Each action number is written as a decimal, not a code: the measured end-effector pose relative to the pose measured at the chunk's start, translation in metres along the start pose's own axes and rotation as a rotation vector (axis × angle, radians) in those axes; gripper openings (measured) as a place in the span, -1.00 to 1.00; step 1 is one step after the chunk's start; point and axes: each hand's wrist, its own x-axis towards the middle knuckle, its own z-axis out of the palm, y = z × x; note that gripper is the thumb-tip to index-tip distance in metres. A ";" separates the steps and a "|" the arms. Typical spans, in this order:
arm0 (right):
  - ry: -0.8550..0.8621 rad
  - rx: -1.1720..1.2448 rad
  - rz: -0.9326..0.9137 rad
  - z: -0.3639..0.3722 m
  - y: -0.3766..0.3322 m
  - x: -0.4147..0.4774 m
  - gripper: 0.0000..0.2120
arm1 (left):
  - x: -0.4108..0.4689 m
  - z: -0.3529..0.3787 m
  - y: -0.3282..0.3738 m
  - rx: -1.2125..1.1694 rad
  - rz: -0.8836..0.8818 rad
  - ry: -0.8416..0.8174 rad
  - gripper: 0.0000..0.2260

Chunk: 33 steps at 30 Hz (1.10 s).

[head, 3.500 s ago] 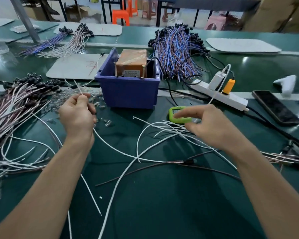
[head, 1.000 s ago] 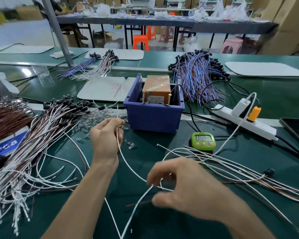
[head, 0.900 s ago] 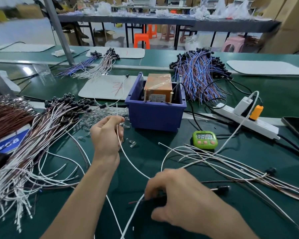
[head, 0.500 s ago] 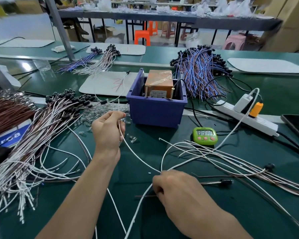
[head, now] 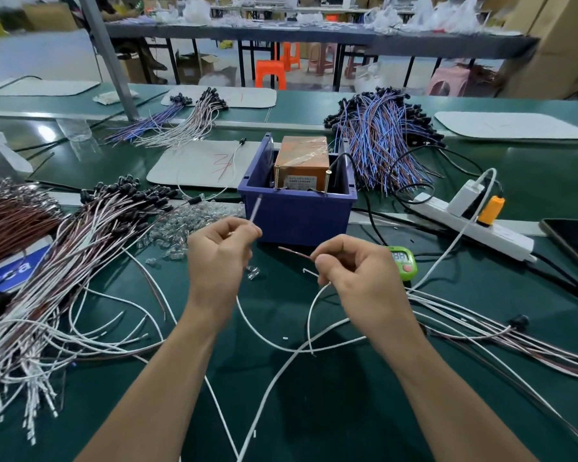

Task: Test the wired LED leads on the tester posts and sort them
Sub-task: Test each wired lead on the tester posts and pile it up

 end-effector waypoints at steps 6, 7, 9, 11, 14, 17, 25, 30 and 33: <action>0.102 -0.010 -0.083 0.004 0.010 0.007 -0.88 | -0.013 0.010 -0.001 0.126 0.149 -0.153 -0.88; 0.119 -0.017 -0.105 0.005 0.013 0.006 -0.88 | -0.015 0.011 -0.001 0.151 0.165 -0.176 -0.89; 0.152 -0.032 -0.154 0.007 0.016 0.004 -0.89 | -0.017 0.013 -0.001 0.187 0.182 -0.207 -0.91; 0.184 -0.031 -0.188 0.008 0.019 0.003 -0.91 | -0.017 0.016 -0.003 0.205 0.177 -0.208 -0.86; 0.236 -0.027 -0.206 0.009 0.022 0.003 -0.93 | -0.017 0.018 -0.005 0.231 0.143 -0.182 -0.80; 0.277 -0.034 -0.220 0.010 0.023 0.002 -0.92 | -0.018 0.018 -0.006 0.255 0.146 -0.179 -0.81; 0.285 0.004 -0.155 0.012 0.026 0.001 -0.95 | -0.021 0.022 -0.010 0.220 0.070 -0.190 -0.90; 0.310 0.015 -0.091 0.007 0.027 0.004 -0.87 | -0.022 0.024 -0.012 0.168 0.030 0.000 -0.64; 0.345 0.045 -0.059 0.004 0.025 0.005 -0.88 | -0.021 0.019 -0.010 0.294 0.147 0.145 -0.66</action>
